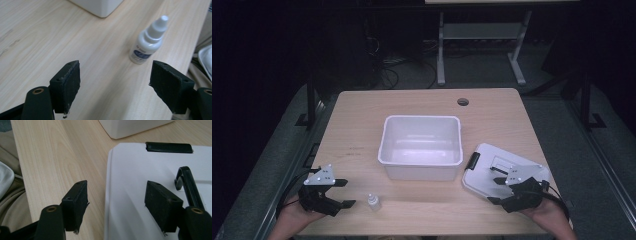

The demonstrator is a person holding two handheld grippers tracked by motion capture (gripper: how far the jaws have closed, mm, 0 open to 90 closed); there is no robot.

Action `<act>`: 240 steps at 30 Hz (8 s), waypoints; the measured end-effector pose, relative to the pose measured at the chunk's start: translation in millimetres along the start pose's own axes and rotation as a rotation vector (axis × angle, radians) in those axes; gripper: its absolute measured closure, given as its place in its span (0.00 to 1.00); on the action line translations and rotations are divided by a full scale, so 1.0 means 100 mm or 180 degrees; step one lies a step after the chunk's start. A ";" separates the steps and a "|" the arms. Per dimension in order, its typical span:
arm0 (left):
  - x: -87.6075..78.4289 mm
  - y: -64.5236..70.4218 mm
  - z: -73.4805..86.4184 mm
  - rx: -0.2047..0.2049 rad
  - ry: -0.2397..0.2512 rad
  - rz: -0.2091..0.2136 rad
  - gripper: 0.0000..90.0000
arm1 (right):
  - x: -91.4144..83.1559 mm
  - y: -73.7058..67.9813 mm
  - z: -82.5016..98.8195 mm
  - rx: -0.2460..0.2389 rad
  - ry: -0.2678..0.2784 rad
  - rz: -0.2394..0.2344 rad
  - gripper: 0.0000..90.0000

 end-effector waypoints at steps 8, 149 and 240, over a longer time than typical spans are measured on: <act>0.03 0.08 -0.09 0.0202 -0.0085 0.0112 0.28 | -0.01 0.00 0.02 0.0007 0.0013 0.0009 0.38; -0.23 0.18 -1.03 0.1040 -0.0513 0.0344 0.67 | -0.11 -0.04 0.04 -0.0075 0.0116 0.0024 0.35; -0.28 -0.25 -1.99 0.1084 -0.0504 0.0266 0.67 | -0.22 -0.01 0.10 -0.0020 0.0211 0.0018 0.33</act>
Point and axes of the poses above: each handheld gripper's, and its own axes: x roughly forward along the jaws, z roughly out of its underside, y roughly to its right, the point moved 2 cm from there along x, roughly forward along the jaws, and after that the axes turned 9 degrees about -y, right-handed, at the moved point
